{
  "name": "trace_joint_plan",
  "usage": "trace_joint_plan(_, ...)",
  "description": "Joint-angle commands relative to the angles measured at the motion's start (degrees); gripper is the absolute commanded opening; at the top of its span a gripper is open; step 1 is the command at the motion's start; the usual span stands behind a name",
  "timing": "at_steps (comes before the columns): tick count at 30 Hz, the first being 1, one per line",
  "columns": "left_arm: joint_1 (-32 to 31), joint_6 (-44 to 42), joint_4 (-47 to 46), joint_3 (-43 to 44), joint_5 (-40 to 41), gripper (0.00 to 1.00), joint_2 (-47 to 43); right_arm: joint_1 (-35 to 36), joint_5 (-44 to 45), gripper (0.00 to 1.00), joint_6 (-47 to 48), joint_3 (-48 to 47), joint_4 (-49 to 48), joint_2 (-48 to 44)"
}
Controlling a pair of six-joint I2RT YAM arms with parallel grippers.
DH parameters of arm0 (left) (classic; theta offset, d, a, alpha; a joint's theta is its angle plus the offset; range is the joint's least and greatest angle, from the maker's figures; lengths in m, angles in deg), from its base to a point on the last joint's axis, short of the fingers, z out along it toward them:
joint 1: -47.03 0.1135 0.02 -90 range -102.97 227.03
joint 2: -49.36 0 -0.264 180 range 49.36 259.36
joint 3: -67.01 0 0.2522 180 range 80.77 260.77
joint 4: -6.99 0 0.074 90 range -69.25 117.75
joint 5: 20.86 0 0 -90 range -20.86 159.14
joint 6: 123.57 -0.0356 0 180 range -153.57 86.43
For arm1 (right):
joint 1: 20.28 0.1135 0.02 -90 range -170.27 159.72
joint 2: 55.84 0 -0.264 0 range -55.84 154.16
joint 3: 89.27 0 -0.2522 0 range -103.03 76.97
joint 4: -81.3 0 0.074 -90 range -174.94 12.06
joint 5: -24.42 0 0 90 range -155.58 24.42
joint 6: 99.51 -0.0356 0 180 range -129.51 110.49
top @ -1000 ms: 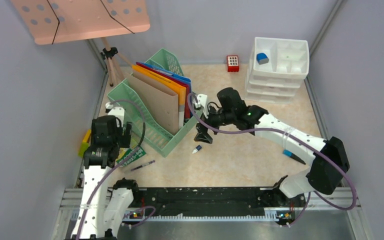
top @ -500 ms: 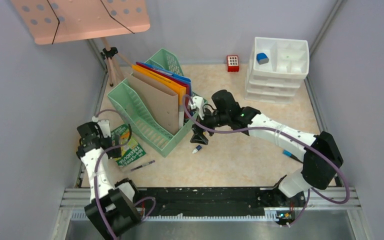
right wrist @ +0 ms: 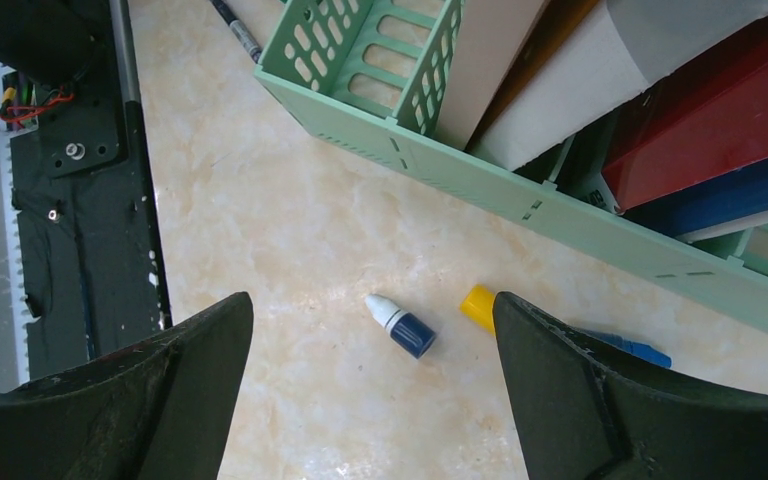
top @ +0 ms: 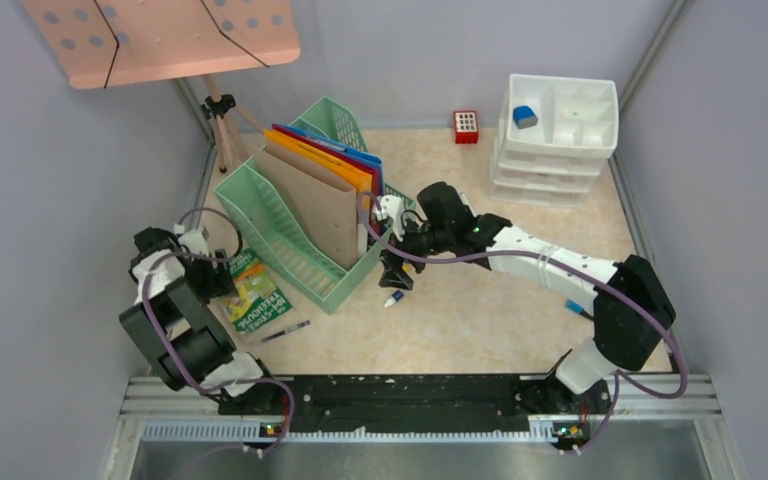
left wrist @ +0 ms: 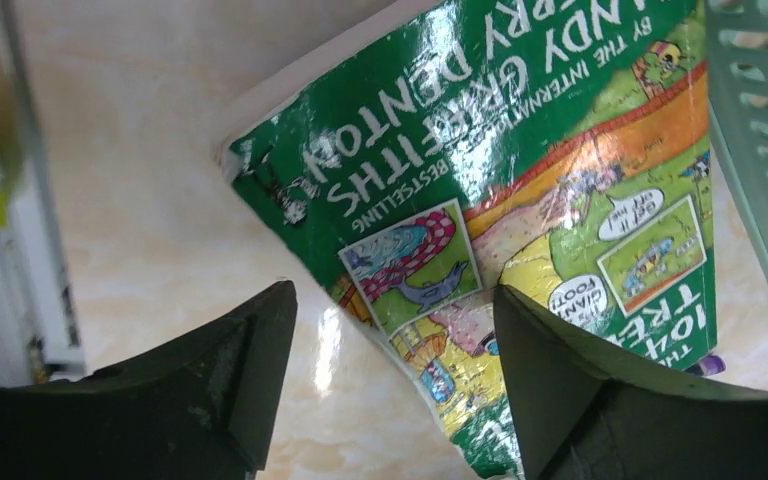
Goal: Organize the desk
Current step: Pick up the book at the corner of the board.
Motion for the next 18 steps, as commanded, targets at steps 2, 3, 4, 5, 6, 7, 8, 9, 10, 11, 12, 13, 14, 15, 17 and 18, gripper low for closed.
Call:
trace_joint_plan(2, 0.76, 1.16, -2.38, 1.39, -6.26, 0.7, 5.84, 0.6, 0.88, 0.88, 0.82, -0.55, -1.21, 1.53)
trace_joint_plan(3, 0.74, 1.27, -2.65, 1.37, -6.37, 0.68, 6.28, 0.59, 1.06, 0.88, 0.89, -0.55, -1.13, 1.7)
trace_joint_plan(4, 0.75, 1.46, -3.08, 1.25, -6.04, 0.65, 6.64, 0.58, 1.16, 0.88, 0.89, -0.54, -1.07, 1.9)
trace_joint_plan(5, 0.83, 1.69, -3.68, 0.91, -5.44, 0.63, 6.9, 0.64, 1.14, 0.88, 0.93, -0.61, -1.06, 2.13)
trace_joint_plan(6, 0.82, 1.99, -4.1, 0.68, -4.98, 0.61, 7.2, 0.64, 1.2, 0.88, 0.94, -0.56, -1.01, 2.37)
trace_joint_plan(7, 0.87, 2.17, -3.84, 0.87, -4.74, 0.56, 7.42, 0.61, 1.21, 0.88, 0.94, -0.73, -0.88, 2.57)
trace_joint_plan(8, 0.94, 2.46, -4.13, 0.77, -4.34, 0.52, 7.25, 0.63, 1.25, 0.88, 1.0, -0.94, -0.74, 2.88)
trace_joint_plan(9, 0.99, 2.33, -4.2, 0.54, -4.28, 0.48, 6.87, 0.61, 1.29, 0.88, 1.02, -1.09, -0.53, 3.04)
trace_joint_plan(10, 1.0, 2.29, -4.4, 0.29, -4.02, 0.44, 6.19, 0.61, 1.3, 0.88, 1.09, -1.24, -0.3, 3.23)
trace_joint_plan(11, 1.13, 2.31, -4.7, 0.08, -3.5, 0.42, 5.4, 0.63, 1.27, 0.88, 1.12, -1.31, -0.16, 3.43)
trace_joint_plan(12, 1.16, 2.21, -5.05, -0.23, -2.81, 0.38, 4.43, 0.61, 1.21, 0.88, 1.11, -1.38, -0.07, 3.44)
trace_joint_plan(13, 1.23, 2.2, -5.2, -0.28, -2.13, 0.36, 3.56, 0.59, 1.21, 0.87, 1.16, -1.31, 0.04, 3.45)
trace_joint_plan(14, 1.37, 2.21, -5.35, -0.21, -1.48, 0.32, 2.65, 0.6, 1.21, 0.87, 1.19, -1.36, 0.08, 3.45)
trace_joint_plan(15, 1.42, 2.3, -5.45, -0.06, -0.59, 0.27, 1.75, 0.59, 1.23, 0.87, 1.28, -1.36, 0.15, 3.45)
trace_joint_plan(17, 1.57, 2.62, -5.18, 0.61, 0.19, 0.14, 0.14, 0.62, 1.25, 0.87, 1.36, -1.42, 0.38, 3.49)
trace_joint_plan(18, 1.59, 2.87, -5.01, 1.05, 0.38, 0.06, -0.6, 0.6, 1.18, 0.87, 1.44, -1.4, 0.42, 3.44)
